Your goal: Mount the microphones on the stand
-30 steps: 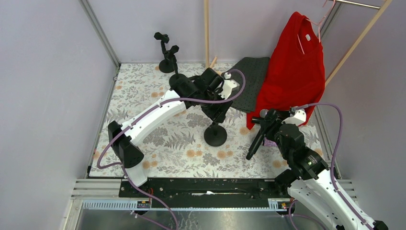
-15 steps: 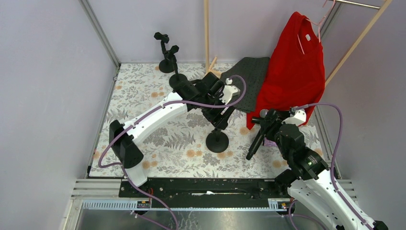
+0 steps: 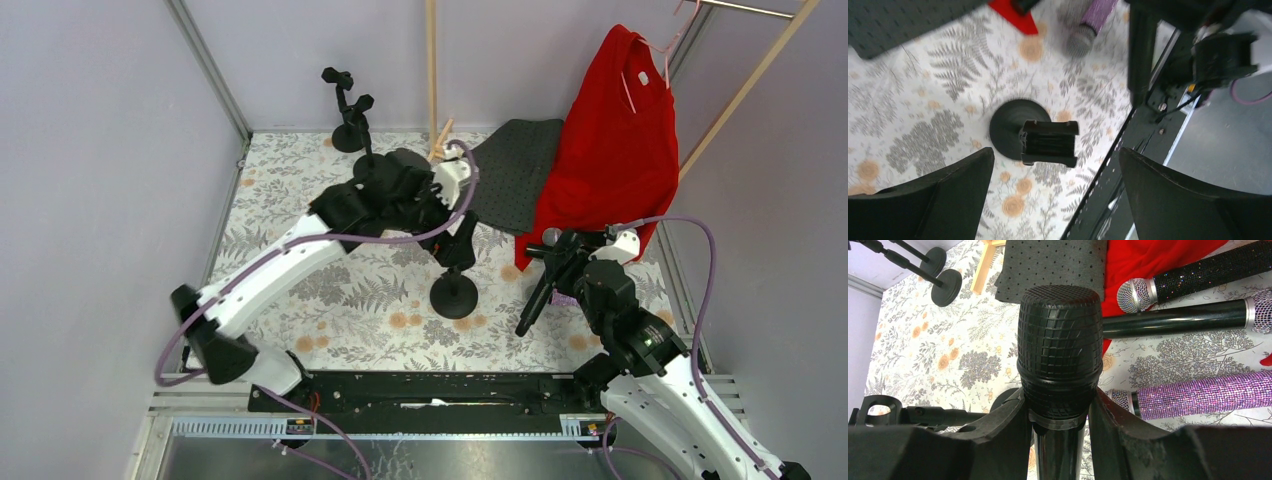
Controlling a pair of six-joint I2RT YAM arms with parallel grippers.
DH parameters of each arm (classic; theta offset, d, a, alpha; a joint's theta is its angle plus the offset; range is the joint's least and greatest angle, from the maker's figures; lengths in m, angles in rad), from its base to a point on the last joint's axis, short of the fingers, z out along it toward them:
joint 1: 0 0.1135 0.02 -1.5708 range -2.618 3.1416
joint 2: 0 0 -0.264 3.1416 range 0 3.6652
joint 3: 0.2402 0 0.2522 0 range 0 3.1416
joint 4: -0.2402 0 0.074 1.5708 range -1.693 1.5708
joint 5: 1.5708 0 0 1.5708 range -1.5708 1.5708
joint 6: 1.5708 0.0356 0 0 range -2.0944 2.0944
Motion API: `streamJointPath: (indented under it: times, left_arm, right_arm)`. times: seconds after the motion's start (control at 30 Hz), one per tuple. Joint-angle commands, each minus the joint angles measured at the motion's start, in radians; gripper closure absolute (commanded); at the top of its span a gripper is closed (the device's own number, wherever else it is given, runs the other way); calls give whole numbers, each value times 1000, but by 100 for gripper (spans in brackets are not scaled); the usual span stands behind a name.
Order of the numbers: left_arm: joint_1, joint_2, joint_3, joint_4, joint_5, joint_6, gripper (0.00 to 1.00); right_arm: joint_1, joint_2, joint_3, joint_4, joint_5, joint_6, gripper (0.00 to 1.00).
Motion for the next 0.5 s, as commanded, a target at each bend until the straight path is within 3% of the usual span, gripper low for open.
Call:
streamJointPath:
  times: [0.0, 0.33, 0.47]
  left_arm:
    - [5, -168, -108, 223, -26, -38, 1]
    - [0, -551, -670, 735, -131, -189, 1]
    - [-12, -742, -971, 1105, -144, -226, 1]
  right_arm:
    - [2, -19, 7, 34, 34, 15, 95]
    - [2, -90, -37, 133, 6, -39, 97]
    - [1, -127, -58, 177, 2, -79, 98]
